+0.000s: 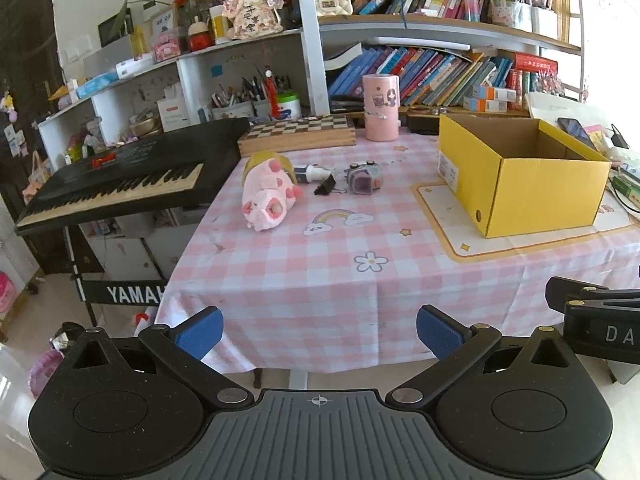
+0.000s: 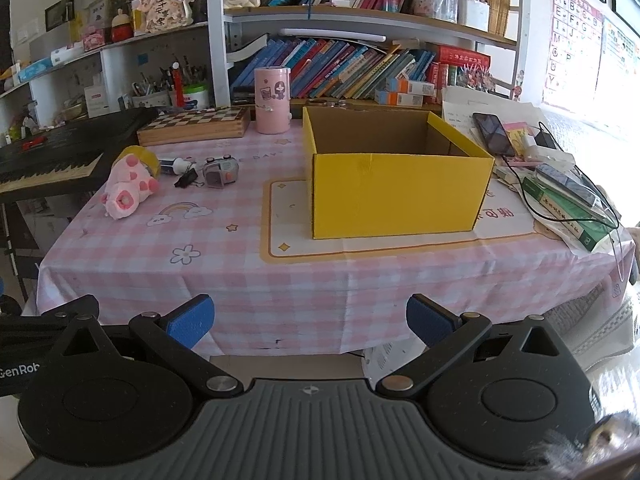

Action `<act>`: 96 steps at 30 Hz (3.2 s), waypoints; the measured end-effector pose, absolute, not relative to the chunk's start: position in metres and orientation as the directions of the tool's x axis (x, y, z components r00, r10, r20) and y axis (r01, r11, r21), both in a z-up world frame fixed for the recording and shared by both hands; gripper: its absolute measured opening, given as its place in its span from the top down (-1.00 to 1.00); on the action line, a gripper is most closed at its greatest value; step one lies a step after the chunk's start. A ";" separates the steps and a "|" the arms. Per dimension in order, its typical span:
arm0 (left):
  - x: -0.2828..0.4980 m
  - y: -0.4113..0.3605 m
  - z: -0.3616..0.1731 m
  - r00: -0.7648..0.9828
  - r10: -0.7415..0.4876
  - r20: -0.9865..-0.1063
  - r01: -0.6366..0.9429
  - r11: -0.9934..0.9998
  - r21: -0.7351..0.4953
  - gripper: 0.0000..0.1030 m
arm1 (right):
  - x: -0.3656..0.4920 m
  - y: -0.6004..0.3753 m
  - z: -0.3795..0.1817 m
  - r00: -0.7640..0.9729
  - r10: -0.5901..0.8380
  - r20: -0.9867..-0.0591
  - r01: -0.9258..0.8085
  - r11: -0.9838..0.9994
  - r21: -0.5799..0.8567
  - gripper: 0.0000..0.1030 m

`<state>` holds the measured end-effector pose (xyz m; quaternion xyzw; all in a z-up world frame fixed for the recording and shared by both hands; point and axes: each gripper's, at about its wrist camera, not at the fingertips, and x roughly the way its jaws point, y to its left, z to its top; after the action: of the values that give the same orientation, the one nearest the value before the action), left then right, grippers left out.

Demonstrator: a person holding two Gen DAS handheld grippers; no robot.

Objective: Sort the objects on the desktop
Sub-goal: 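Move both tools toward the toys on the table, then grasp the pink plush pig with the left tool while the right tool grasps the grey toy truck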

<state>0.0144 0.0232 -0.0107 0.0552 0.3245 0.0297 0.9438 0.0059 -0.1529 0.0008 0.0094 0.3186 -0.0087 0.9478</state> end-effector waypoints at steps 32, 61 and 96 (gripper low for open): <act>0.007 0.086 -0.009 0.761 0.233 -0.605 -0.207 0.972 0.114 -1.00 | 0.031 -0.090 0.002 0.777 0.177 -0.604 -0.194 0.980 0.037 -1.00; 0.181 0.103 -0.029 0.697 0.240 -0.676 -0.262 0.963 0.072 -0.99 | 0.240 -0.073 -0.023 0.690 0.237 -0.684 -0.282 0.958 0.048 -1.00; 0.340 0.103 -0.088 0.609 0.213 -0.764 -0.187 0.975 0.123 -0.77 | 0.418 -0.047 -0.089 0.561 0.253 -0.788 -0.347 0.936 0.053 -0.70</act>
<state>0.3402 0.1033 -0.0876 0.0153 0.4276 0.1115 0.8969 0.4176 -0.0472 -0.0888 -0.0540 0.4363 0.1702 0.8819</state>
